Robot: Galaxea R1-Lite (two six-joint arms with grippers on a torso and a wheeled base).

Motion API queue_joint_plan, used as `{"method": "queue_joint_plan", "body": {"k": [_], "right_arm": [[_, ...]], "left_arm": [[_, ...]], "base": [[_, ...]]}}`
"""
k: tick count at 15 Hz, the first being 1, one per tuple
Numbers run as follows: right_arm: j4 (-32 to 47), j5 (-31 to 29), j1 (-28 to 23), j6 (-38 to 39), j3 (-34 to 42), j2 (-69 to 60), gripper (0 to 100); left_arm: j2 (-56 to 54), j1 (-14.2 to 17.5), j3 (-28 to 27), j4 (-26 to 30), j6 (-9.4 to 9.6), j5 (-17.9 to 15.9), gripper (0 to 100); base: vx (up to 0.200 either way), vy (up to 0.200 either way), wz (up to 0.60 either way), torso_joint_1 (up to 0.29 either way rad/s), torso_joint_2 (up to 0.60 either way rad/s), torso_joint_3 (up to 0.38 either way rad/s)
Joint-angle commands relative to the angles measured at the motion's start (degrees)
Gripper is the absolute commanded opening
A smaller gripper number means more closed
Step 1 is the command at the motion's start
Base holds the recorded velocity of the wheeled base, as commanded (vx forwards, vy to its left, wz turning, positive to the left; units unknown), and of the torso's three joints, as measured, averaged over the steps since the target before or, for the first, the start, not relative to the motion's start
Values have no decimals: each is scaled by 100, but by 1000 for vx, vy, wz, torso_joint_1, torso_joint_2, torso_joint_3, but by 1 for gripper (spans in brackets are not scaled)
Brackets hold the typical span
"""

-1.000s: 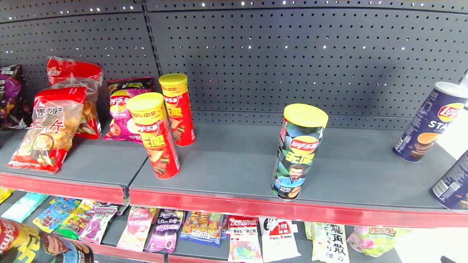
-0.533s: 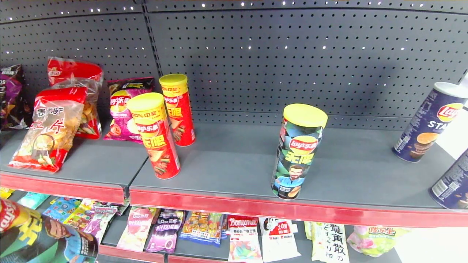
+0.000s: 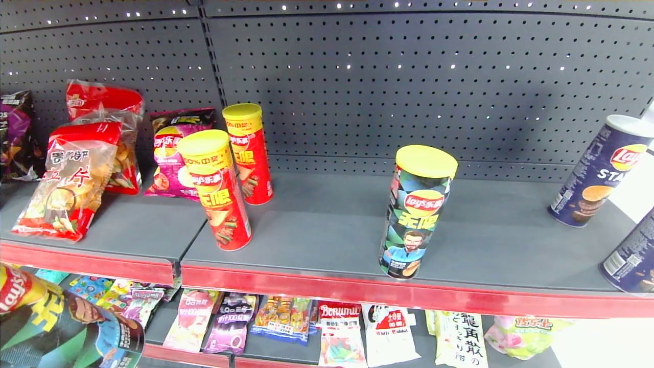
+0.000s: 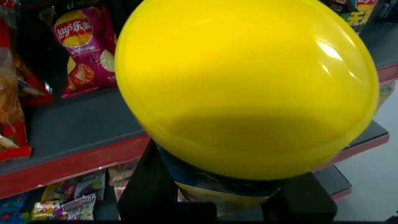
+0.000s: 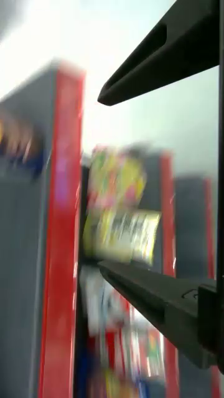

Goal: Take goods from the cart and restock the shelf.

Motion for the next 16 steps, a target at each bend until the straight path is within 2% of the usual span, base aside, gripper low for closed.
{"method": "queue_joint_plan", "body": {"k": [1, 2, 4, 5, 6, 7, 8, 10, 16], "right_arm": [[-1013, 1205, -70, 262, 795, -709, 100], [-987, 1012, -105, 315, 795, -665, 100], [-996, -412, -88, 447, 804, -718, 100], [-1031, -667, -88, 429, 821, -718, 100], [-1066, -456, -88, 429, 830, -718, 100], [-1127, 27, -88, 394, 865, -718, 100], [-1303, 766, -79, 350, 953, -718, 100], [-1066, 590, -88, 438, 988, -718, 100], [-1083, 607, -79, 473, 988, -718, 100]], "left_arm": [[-51, -57, 72, 9, 8, -78, 0], [-51, -57, 72, 1, 17, -87, 0], [-77, -57, 89, -122, 8, -60, 0], [-165, -57, 116, -87, -1, -51, 0], [-279, -57, 195, -70, -10, -60, 0], [-376, -57, 318, -70, -27, -69, 0], [-464, -57, 397, -70, -27, -60, 0], [-508, -57, 423, -79, -27, -51, 0], [-578, -57, 371, -96, -36, -60, 0]], "base": [[0, 0, 0, 0, 0, 0], [0, 0, 0, 0, 0, 0], [0, 0, 0, 0, 0, 0], [0, 0, 0, 0, 0, 0], [0, 0, 0, 0, 0, 0], [0, 0, 0, 0, 0, 0], [0, 0, 0, 0, 0, 0], [0, 0, 0, 0, 0, 0], [0, 0, 0, 0, 0, 0]]}}
